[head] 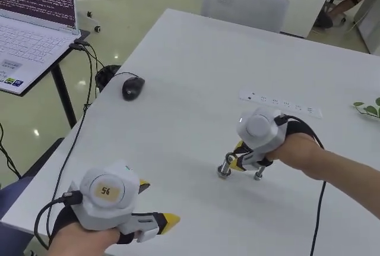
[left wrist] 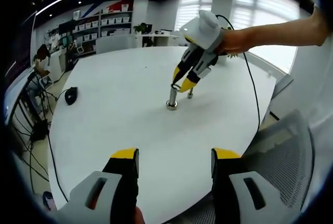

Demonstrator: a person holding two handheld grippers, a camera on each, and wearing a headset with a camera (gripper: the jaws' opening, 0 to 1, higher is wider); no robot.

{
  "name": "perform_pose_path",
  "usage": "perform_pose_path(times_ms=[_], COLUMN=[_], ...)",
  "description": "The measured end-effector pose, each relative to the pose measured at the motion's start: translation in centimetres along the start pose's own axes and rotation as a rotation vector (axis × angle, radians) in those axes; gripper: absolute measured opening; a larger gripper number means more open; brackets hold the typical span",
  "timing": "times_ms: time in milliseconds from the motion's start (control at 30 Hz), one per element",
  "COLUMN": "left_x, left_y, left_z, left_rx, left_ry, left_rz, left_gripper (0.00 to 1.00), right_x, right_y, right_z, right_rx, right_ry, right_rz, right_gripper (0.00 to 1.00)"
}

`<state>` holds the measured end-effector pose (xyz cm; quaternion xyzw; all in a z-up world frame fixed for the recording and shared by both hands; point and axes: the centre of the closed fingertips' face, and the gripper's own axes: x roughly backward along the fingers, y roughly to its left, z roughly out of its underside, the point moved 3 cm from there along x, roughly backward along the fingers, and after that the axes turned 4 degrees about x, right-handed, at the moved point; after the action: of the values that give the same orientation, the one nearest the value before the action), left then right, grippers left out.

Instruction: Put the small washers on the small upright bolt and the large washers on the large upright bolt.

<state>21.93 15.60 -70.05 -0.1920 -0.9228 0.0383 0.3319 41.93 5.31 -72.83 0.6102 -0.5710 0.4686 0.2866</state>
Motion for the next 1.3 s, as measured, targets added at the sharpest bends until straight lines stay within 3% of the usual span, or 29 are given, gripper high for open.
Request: perform_pose_path(times_ms=[700, 1300], left_x=[0.2, 0.5], left_y=[0.3, 0.6], left_z=[0.4, 0.7], left_rx=[0.015, 0.022], left_ry=[0.002, 0.004], left_rz=[-0.006, -0.015], left_gripper=[0.55, 0.55], right_x=[-1.9, -5.4], right_y=[0.3, 0.6], right_z=[0.0, 1.4], right_rx=[0.014, -0.07], right_ry=[0.045, 0.101], right_rz=[-0.037, -0.071], right_gripper=[0.24, 0.24])
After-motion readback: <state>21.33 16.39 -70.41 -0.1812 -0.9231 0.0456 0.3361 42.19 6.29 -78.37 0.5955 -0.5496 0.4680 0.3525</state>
